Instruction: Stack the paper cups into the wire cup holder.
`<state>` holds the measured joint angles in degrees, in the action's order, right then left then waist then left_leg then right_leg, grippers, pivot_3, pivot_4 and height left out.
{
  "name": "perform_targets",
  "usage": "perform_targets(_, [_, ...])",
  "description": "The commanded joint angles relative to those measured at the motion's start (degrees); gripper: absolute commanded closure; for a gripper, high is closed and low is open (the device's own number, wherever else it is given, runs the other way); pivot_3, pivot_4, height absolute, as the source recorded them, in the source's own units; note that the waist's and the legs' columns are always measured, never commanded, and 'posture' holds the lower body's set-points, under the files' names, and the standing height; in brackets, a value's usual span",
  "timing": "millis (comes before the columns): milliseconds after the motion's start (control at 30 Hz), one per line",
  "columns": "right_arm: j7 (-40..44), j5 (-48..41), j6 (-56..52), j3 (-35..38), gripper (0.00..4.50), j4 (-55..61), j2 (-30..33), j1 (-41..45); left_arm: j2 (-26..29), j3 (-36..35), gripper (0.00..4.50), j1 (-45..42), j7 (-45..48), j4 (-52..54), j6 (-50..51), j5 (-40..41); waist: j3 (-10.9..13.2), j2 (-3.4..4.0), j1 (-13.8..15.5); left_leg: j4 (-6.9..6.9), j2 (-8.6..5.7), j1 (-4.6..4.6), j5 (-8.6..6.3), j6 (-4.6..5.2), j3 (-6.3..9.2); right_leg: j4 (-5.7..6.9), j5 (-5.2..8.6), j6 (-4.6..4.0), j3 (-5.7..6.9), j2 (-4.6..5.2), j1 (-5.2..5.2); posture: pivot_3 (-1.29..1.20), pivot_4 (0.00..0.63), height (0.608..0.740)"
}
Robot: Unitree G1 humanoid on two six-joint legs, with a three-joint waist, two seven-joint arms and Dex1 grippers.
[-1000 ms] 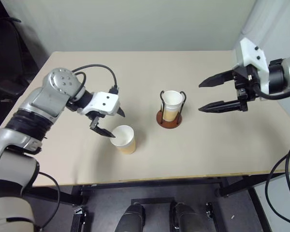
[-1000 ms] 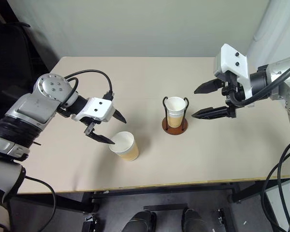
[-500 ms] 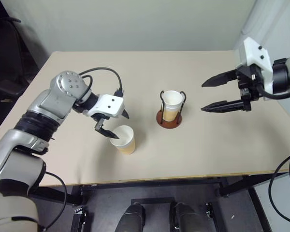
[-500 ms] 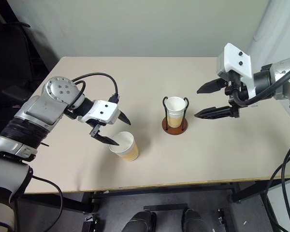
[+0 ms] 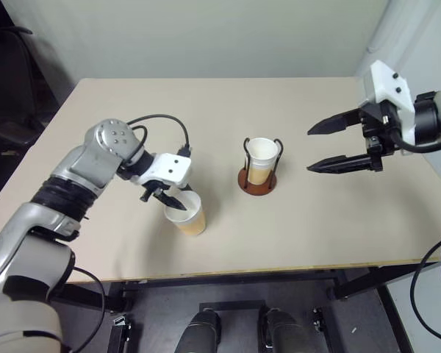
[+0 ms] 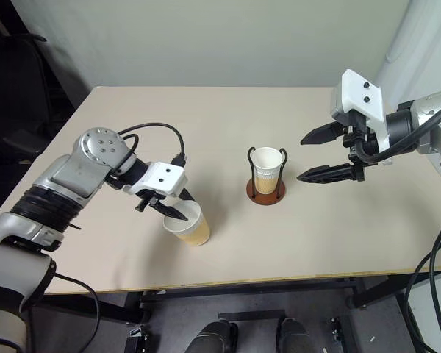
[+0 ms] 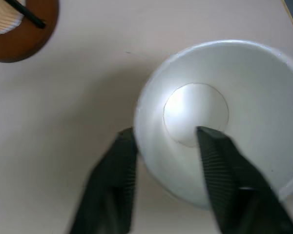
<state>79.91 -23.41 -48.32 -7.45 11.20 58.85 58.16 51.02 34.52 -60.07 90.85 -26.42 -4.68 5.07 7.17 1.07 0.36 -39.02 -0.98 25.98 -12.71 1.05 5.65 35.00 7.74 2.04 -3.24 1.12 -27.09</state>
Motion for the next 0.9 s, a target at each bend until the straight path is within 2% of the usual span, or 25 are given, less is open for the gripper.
perform_targets(33, [-0.3,-0.4,0.6,1.1,0.78,0.2,1.0,0.5,0.1,-2.5,3.98,-0.7,1.6,-1.1,0.1,-0.9,0.0,0.0,0.0,0.0,0.0,0.0,0.0,0.0,0.0,0.0,0.0,0.0,0.0,0.0,0.0,0.0,0.15,0.74])
perform_targets(67, [-0.3,-0.3,0.7,1.1,0.78,0.2,1.0,0.5,0.1,-2.5,4.36,-1.0,1.6,-1.8,0.2,-1.0,0.0,0.0,0.0,0.0,0.0,-0.01,0.0,0.0,0.0,0.01,0.0,0.0,0.0,0.0,0.0,0.0,0.15,0.74])
perform_targets(100, [-0.2,-0.3,0.7,1.1,0.78,0.1,1.1,0.5,0.3,-2.2,4.44,-1.3,1.6,-2.2,0.2,-0.8,0.0,0.0,0.0,0.01,0.0,-0.02,0.0,0.0,0.0,0.01,0.0,0.0,0.0,0.0,0.01,0.0,0.15,0.74])
perform_targets(467, [0.3,-0.2,1.4,1.0,0.78,-0.4,1.8,0.0,1.5,-0.8,4.44,-7.8,1.6,-8.6,1.0,1.1,0.0,0.0,0.1,0.0,0.0,0.0,0.0,0.01,0.01,-0.01,-0.01,0.02,0.0,0.0,0.02,0.0,0.15,0.74])
perform_targets(633, [1.1,0.4,2.6,0.6,0.78,-1.8,2.2,0.5,-1.1,-1.8,4.44,-14.8,1.6,-15.9,2.1,1.6,0.0,-0.01,0.3,-0.01,-0.02,0.04,0.0,0.02,0.01,-0.05,-0.01,0.02,0.0,0.01,0.01,0.0,0.15,0.74])
perform_targets(900, [3.0,1.5,5.1,0.1,0.78,-6.0,2.8,1.3,-9.9,-6.4,4.44,-30.6,1.6,-32.3,-0.9,-2.0,0.0,-0.04,0.4,0.01,-0.03,0.13,-0.07,0.09,0.0,-0.16,0.01,0.08,-0.03,0.04,0.0,0.0,0.15,0.74])
